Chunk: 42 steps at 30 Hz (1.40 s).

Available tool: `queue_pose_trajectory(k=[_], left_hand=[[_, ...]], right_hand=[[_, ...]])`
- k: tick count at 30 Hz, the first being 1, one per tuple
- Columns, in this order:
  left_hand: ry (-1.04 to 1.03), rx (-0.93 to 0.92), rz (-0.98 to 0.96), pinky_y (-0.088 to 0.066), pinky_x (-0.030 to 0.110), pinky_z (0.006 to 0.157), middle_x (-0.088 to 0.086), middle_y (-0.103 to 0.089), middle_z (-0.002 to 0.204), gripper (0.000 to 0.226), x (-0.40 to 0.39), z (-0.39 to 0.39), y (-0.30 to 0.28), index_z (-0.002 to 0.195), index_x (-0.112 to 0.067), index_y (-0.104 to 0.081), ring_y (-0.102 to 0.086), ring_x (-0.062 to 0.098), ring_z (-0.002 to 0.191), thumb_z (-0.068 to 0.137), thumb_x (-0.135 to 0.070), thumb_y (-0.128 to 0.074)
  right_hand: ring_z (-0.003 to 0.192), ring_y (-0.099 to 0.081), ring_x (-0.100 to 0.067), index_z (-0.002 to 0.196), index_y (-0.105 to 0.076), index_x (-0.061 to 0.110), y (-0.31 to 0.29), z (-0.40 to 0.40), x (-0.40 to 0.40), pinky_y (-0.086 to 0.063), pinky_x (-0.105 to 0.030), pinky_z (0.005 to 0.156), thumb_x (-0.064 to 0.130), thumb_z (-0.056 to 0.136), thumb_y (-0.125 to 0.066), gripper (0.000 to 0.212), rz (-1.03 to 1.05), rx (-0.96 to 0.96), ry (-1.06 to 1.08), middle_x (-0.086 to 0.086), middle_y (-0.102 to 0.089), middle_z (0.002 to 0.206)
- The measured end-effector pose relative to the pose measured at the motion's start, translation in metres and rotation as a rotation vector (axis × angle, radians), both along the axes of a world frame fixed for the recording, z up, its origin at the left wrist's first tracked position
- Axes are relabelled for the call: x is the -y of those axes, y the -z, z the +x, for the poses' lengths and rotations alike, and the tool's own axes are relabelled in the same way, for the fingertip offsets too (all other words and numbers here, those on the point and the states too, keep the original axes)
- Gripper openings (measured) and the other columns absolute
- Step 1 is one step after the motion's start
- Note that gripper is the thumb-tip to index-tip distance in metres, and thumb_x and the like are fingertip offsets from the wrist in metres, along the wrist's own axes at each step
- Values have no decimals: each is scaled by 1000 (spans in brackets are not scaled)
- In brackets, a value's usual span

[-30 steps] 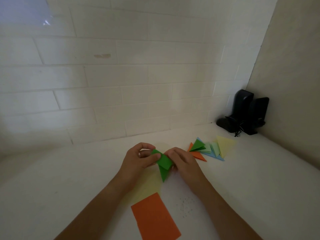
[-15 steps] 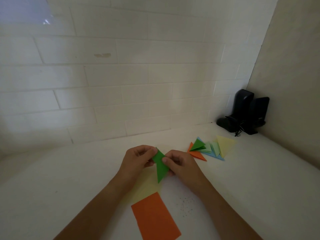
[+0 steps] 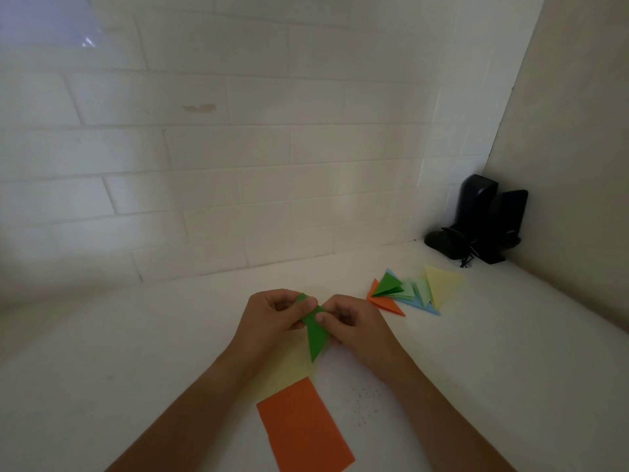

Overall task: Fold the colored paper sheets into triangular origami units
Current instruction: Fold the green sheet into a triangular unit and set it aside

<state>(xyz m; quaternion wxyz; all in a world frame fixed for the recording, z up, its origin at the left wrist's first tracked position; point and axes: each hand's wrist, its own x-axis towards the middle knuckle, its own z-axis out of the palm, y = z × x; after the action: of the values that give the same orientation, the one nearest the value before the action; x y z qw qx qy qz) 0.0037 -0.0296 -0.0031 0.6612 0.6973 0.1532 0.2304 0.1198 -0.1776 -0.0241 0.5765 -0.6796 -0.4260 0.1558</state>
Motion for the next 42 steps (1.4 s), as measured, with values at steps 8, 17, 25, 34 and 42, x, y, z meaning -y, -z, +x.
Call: queue_pose_trajectory(k=[8,17,25,34,42], left_hand=[[25,-5,20,-58,24,75,12,-79,89,9,-1,0,-1,92,-7,-82,-73,16,82,89,-16,-78],[71,4,-64,-56,27,79,13,-72,85,21,-1,-1,-3,90,0,-76,-66,18,83,96,-19,-69],[14,-18,-42,-57,19,75,9,-78,89,13,0,-2,-5,94,-7,-81,-71,11,82,94,-18,-73],[57,-90,145,-53,16,70,5,-79,84,15,8,-1,-4,89,-13,-81,-72,11,76,97,-18,-69],[-5,-41,98,-54,16,70,6,-78,85,15,2,0,-4,93,-8,-80,-71,8,78,98,-17,-68]], right_hand=[[73,-65,-15,89,-72,17,-3,-2,0,-52,-31,66,26,103,-62,20,-11,14,13,-2,-70,78],[78,-62,-35,88,-73,16,-5,-3,-1,-48,-38,69,22,102,-62,19,18,30,9,-11,-69,81],[70,-53,-12,82,-68,17,-3,-3,0,-41,-30,66,16,101,-61,21,15,47,34,-1,-62,73],[69,-50,-8,85,-64,18,-5,-3,2,-39,-24,63,14,101,-61,17,-15,90,62,7,-56,71],[65,-45,-4,81,-60,22,-7,-5,0,-37,-19,62,14,103,-58,23,-25,85,84,15,-52,68]])
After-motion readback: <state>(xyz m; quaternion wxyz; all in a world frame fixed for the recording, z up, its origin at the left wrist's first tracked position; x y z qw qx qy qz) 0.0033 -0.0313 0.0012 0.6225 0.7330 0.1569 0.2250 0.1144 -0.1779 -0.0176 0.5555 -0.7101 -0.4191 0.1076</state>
